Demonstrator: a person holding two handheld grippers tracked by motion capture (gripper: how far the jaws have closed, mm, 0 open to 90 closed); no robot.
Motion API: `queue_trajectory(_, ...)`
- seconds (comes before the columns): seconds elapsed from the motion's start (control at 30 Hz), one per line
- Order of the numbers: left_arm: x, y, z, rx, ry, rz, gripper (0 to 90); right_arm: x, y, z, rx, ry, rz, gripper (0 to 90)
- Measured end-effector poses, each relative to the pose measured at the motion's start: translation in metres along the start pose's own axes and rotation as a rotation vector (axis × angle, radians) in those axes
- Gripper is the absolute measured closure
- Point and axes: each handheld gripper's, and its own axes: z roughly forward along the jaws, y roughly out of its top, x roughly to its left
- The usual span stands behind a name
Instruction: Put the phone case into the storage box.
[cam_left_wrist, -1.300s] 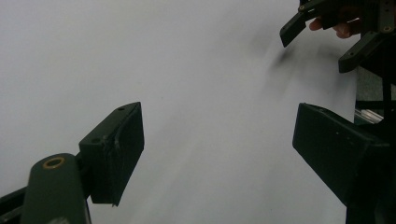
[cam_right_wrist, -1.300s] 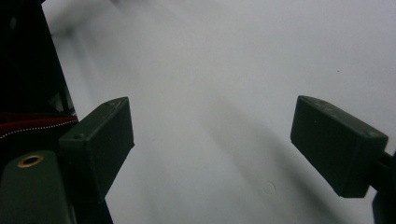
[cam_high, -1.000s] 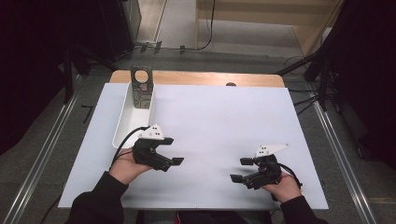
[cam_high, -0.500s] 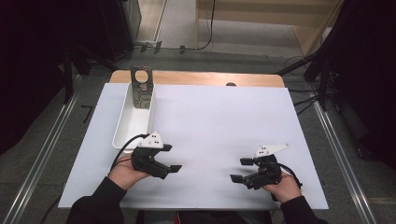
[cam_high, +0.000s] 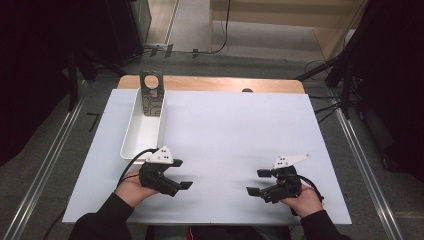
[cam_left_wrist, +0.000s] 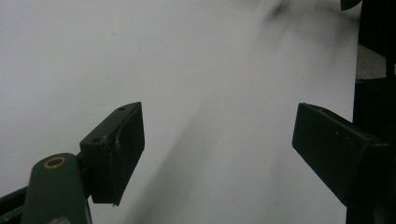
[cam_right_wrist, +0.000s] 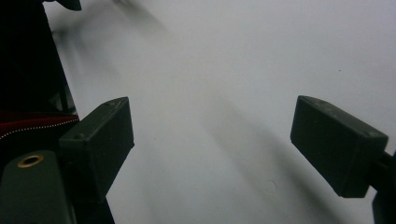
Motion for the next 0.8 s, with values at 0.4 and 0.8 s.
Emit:
queue_trajectory(0.4,0.000,-0.008,0.000,0.013,0.007,0.005,16.6,0.000,0.000,0.000,0.000,-0.001,-0.001,12.2)
queue_trajectory(0.8,0.001,-0.012,-0.001,0.011,0.011,-0.001,16.6,0.001,0.000,0.001,0.003,0.000,-0.004,12.2)
